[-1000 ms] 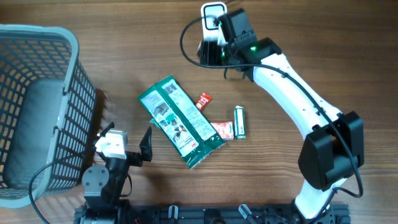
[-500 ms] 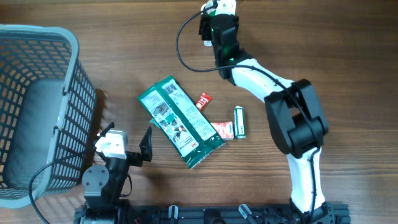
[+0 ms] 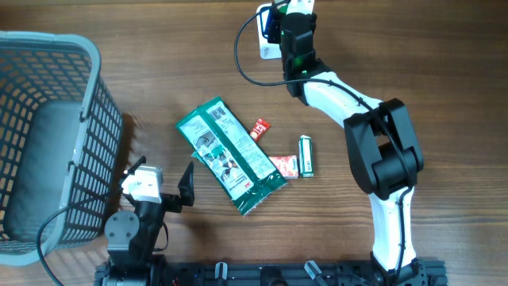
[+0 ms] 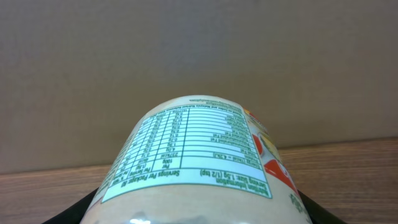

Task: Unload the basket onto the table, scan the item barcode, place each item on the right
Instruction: 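Hold the green-capped jar's label before the scanner with right gripper, then carry the jar to the right edge of the table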

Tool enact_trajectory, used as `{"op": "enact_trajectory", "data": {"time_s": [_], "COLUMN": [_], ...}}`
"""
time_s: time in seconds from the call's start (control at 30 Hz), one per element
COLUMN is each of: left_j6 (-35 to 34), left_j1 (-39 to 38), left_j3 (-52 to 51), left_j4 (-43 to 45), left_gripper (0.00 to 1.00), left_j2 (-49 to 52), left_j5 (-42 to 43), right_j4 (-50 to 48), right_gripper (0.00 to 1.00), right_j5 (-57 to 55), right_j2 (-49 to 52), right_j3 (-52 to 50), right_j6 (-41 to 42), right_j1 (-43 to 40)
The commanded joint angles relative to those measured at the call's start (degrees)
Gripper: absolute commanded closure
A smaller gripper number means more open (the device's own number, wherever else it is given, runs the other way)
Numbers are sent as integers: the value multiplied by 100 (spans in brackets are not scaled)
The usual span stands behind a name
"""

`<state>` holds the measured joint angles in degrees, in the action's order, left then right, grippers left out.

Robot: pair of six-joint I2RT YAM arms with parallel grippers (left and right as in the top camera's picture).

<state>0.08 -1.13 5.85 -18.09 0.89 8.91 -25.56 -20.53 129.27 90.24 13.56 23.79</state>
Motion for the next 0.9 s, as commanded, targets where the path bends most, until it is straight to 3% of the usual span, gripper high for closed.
{"op": "enact_trajectory", "data": {"time_s": [0.0,0.2,0.33,0.4,0.53,0.67,0.87], "left_j6": [-55,-57,-57,-55,-55,-57,-55], "left_j1": [-15,-15,-15,-15,-15,-15,-15], "left_j3": [-24,-24,-24,-24,-24,-24,-24], "left_j4": [-2,-2,-2,-2,-2,-2,-2], "left_gripper": [0,0,0,0,0,0,0], "left_j2": [-31,-31,-31,-28,-31,-31,-31], "left_j5": [48,50,50,50,48,50,50], "right_j4": [-76,85,1283,2326,4236,5993,7123], "right_gripper": [48,48,47,47,47,43,37], "right_j5": [87,-291,-374,-385,-372,299,1443], "right_j2": [-24,-199,-859,-1329,-2033,-2304,-2028], "right_j3": [92,195,195,195,195,195,195], "right_j6": [-186,-354,-295,-68,782,1233,1185], "right_j1": [-4,-4,-192,-498,-1287,-2645,-4675]}}
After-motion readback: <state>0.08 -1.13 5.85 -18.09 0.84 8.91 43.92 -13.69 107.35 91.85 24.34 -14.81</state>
